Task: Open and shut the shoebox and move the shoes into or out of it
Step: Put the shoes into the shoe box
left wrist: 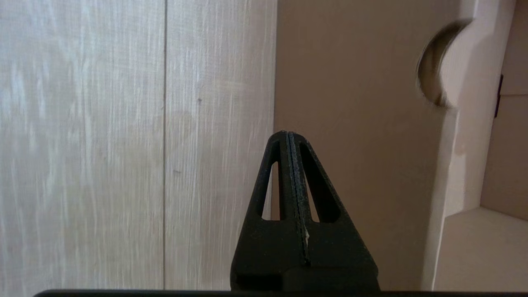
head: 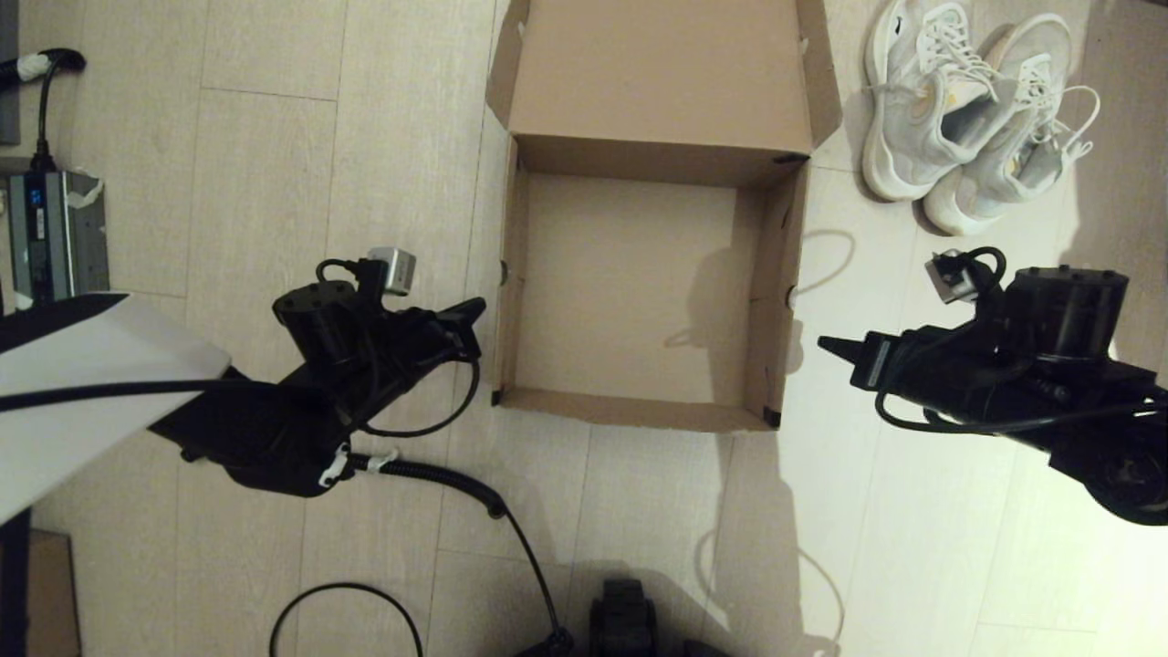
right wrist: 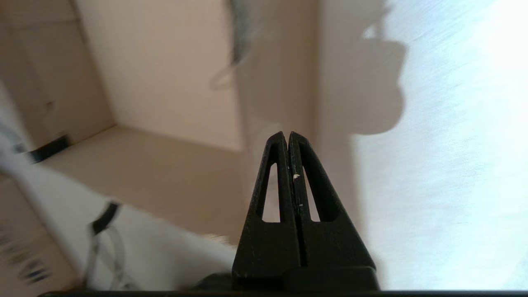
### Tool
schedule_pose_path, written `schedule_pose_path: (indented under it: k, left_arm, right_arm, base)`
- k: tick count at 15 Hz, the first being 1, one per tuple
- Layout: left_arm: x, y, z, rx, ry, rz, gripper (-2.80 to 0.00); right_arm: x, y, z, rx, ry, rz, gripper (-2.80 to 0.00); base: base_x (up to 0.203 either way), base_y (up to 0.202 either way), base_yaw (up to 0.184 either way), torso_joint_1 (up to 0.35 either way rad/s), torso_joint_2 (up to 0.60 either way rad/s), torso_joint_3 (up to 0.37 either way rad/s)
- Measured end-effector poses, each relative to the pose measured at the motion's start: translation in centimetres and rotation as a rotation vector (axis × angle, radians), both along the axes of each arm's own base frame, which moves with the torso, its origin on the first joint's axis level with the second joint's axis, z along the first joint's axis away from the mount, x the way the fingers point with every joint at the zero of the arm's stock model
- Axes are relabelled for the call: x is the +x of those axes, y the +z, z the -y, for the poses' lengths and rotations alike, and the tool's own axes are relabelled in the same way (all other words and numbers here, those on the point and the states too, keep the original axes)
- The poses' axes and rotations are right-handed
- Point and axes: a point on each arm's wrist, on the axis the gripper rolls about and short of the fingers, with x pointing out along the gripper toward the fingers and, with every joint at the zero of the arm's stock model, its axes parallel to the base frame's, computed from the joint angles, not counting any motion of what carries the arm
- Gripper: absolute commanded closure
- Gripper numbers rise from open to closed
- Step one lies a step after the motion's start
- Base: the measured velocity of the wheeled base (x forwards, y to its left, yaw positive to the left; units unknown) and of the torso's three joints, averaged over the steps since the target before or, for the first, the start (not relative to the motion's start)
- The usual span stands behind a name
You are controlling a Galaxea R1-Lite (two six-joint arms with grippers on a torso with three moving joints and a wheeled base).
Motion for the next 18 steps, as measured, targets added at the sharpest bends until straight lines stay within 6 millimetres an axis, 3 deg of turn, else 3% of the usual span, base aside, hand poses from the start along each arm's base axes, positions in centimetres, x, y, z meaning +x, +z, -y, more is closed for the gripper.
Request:
schedule_pose_path:
  k: [3, 7, 12, 13, 16, 18]
  left_arm:
    - [-0.2, -0.2, 0.2, 0.002, -0.006, -0.006, 0.0]
    - [-0.4, -0.2, 0.7, 0.003, -0.016, -0.007, 0.0]
    - [-1.6, -0.6, -3.0, 0.013, 0.09, -0.032, 0.0]
    - [-2.4, -0.4, -3.9, 0.014, 0.11, -0.034, 0.0]
    - [-4.8, 0.4, -5.6, 0.015, 0.154, -0.047, 0.0]
    - [-6.5, 1.1, -6.3, 0.015, 0.193, -0.042, 0.0]
  right_arm:
    - [-0.1, 1.7, 2.9, -0.012, -0.093, 0.06, 0.0]
    - [1.9, 5.4, 6.6, -0.017, -0.215, 0.179, 0.0]
    - [5.6, 12.2, 8.7, -0.125, -0.388, 0.294, 0.0]
    - [6.1, 13.5, 8.9, -0.154, -0.419, 0.305, -2.8]
    - [7.2, 16.3, 9.4, -0.201, -0.481, 0.302, -2.8]
    - [8.4, 17.1, 10.3, -0.237, -0.552, 0.312, -2.8]
  base:
    - [0.0, 0.0, 0.0, 0.0, 0.0, 0.0]
    - [0.0, 0.0, 0.0, 0.0, 0.0, 0.0]
    - [0.0, 0.0, 0.0, 0.0, 0.0, 0.0]
    - [0.0, 0.0, 0.0, 0.0, 0.0, 0.0]
    - [0.0, 0.0, 0.0, 0.0, 0.0, 0.0]
    - [0.0, 0.0, 0.0, 0.0, 0.0, 0.0]
